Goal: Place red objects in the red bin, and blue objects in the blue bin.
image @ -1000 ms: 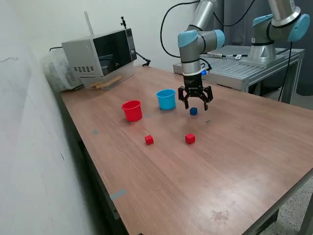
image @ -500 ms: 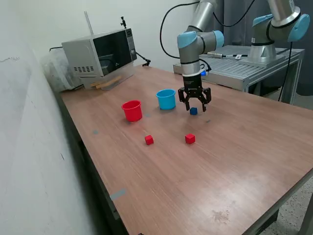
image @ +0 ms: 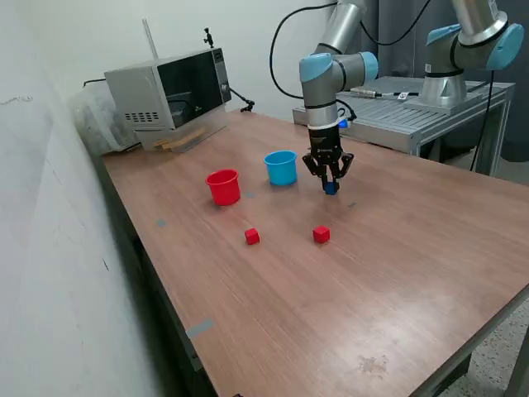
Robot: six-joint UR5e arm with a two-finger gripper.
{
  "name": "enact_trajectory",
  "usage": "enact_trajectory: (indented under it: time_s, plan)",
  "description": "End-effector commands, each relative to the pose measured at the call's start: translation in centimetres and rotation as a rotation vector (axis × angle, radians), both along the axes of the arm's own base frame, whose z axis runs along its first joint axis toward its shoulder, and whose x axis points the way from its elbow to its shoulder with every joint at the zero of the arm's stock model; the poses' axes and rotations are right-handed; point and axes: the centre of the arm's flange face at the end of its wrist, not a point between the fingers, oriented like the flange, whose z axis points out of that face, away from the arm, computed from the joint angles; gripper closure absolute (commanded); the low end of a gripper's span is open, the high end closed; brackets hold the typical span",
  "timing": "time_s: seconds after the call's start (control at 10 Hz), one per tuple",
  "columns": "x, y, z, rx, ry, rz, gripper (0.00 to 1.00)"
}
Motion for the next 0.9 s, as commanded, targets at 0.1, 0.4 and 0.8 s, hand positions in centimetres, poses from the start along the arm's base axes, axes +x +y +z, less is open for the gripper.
enact_trajectory:
  time_s: [0.1, 0.4, 0.8]
  plan:
    - [-0.1, 0.3, 1.4, 0.025, 0.018, 0.006, 1.00]
    - [-0.3, 0.7, 9.1, 0.068, 0.139, -0.010, 1.00]
    - [-0.4, 5.8, 13.7, 0.152, 0.161, -0.096, 1.00]
